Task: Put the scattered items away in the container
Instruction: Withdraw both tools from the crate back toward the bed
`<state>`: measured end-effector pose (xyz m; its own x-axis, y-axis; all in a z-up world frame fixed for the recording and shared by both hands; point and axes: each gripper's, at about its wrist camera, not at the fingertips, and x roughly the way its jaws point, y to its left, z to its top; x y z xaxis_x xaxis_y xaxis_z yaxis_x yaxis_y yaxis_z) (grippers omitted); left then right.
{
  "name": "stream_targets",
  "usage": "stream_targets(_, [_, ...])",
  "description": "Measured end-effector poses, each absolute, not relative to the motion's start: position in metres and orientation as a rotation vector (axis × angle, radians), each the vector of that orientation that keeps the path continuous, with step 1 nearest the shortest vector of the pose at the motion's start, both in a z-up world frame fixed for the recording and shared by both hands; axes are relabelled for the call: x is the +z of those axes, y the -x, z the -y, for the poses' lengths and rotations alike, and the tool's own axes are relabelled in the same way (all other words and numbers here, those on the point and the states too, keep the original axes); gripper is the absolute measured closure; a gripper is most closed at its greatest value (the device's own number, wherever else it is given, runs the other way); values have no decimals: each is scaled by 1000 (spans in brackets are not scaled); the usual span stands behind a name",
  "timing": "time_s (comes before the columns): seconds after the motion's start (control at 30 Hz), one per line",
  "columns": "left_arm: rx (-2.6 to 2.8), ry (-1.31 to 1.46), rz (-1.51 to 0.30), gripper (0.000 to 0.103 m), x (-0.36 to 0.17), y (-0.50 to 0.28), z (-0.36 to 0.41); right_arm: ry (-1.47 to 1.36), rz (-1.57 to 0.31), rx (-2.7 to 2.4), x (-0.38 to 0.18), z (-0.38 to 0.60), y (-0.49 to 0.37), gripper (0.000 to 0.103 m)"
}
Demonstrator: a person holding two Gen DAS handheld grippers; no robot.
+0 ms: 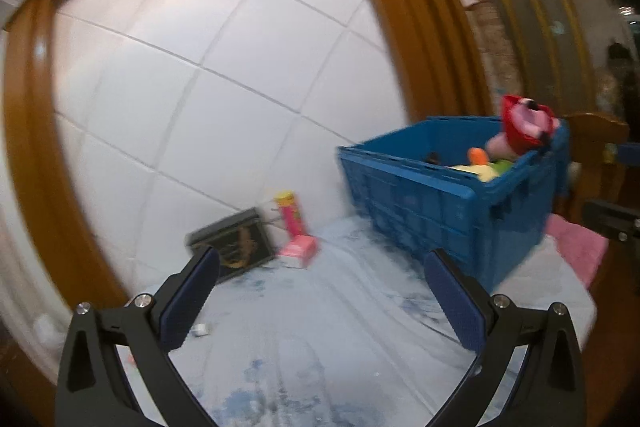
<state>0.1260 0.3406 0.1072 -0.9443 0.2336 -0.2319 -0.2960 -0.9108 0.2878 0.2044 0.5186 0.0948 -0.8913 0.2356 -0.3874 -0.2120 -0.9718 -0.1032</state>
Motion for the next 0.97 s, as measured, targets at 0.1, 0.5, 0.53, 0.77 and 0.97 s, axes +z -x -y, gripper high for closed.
stream_targets(0.1, [2875,284,-425,0,107,-131,-341,601,95,2869,95,-520,-204,1])
stream_targets(0.5, [2851,423,-264,0,98,-122,-331,612,83,2900,95,-528,-212,1])
stream_targets(0.53, [2895,418,-281,0,95,-123,-328,614,83,2905,95,-527,-212,1])
stream_targets(0.77, [3051,408,-386,0,80,-127,-313,635,73,2957,87,-518,-203,1])
stream_targets(0.97, [3038,461,-425,0,61,-134,-311,669,74,2991,79,-511,-196,1])
